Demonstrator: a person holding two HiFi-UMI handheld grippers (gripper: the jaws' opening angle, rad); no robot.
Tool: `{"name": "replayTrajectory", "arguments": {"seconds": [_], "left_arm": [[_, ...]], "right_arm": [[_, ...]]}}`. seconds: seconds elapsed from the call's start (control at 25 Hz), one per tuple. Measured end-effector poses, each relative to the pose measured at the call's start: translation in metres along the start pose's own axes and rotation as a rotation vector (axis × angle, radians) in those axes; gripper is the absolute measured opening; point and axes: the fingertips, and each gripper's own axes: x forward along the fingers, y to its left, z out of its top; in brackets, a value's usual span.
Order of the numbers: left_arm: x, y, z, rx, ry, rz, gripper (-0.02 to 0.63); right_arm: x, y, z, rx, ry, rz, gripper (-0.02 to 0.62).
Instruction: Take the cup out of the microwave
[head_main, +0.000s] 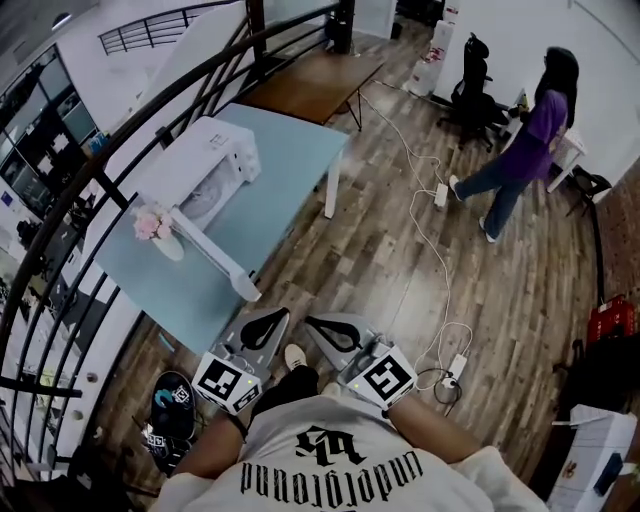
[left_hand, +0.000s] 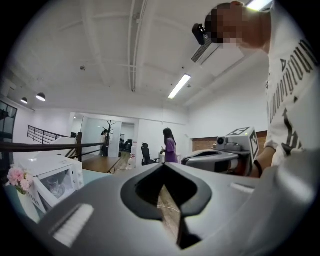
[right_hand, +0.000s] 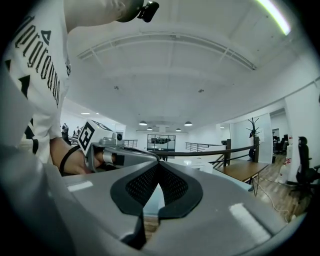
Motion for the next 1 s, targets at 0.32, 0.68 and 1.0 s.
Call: {"name": "replayTrajectory", "arguments": {"seconds": [0.32, 0.68, 1.0], "left_arm": [[0.059, 0.023, -0.002, -0.045, 0.003, -0.059, 0.049], [0.115, 0.100, -0.001, -0.034, -0.013, -0.067, 0.050], [0.139, 0.201, 0.012, -0.031, -0.021, -0.014, 0.049]], "right_arm": [[0.008, -0.057, -0.010, 0.021, 0.010, -0.053, 0.000], [0.066, -0.133, -0.014, 0.007, 0.021, -0.048, 0.000], [0.159, -0.185, 0.005, -0.005, 0.012, 0.013, 0.000]]}}
